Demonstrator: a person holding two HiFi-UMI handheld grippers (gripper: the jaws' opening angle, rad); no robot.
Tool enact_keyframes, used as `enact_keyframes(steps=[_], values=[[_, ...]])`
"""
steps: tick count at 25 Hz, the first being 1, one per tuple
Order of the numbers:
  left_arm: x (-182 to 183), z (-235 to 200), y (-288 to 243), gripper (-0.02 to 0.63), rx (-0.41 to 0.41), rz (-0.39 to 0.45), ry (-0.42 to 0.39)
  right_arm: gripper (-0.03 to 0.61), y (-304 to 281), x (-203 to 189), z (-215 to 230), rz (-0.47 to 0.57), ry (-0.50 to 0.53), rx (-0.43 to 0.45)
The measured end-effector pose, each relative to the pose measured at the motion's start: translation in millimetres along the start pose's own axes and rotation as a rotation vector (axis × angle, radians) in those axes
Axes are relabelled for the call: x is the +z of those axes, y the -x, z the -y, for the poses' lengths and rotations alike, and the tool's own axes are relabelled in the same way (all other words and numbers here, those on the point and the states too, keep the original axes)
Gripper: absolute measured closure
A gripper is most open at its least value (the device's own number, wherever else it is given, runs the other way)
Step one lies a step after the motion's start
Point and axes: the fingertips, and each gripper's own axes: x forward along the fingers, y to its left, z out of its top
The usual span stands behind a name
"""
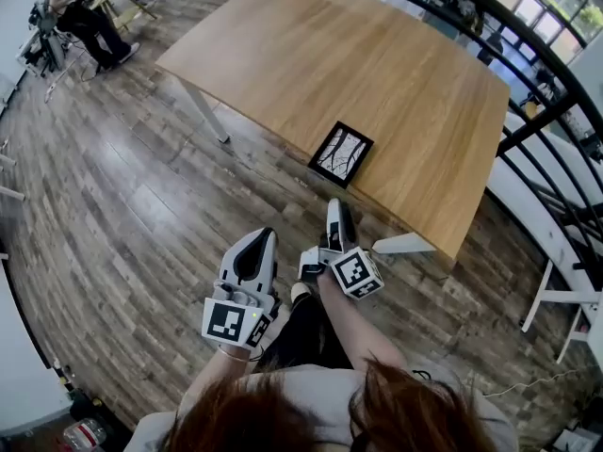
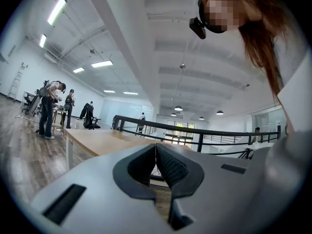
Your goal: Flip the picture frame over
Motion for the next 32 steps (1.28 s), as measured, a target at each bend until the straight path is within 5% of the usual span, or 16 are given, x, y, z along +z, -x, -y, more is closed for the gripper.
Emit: enact_keyframes(steps=[5, 9, 12, 17, 32], values=[[16.9, 46.2, 4.9, 0.606, 0.036, 0.082, -0.006, 0.402, 61.5, 55.3, -52.5, -0.045, 0.152, 0.216], [32.8, 116.3, 34.5, 0.606, 0.07, 0.163, -0.033, 0.413, 117.3, 110.9, -106.0, -0.101, 0.443, 0.349], [40.4, 174.9, 67.3, 0.604, 0.106, 0.219, -0.044, 0.488, 178.6, 148.8, -142.3, -0.102, 0.663, 0.438], [31.7, 254.6, 112.3, 0.606, 0.14, 0.237, -0.038, 0.561, 264.6, 180.8, -169.9, -0.141, 0.849, 0.522], [67.0, 297.0, 167.9, 0.606, 0.14, 0.302, -0.054, 0.561, 334.9, 157.0, -211.9, -0.174, 0.891, 0.587]])
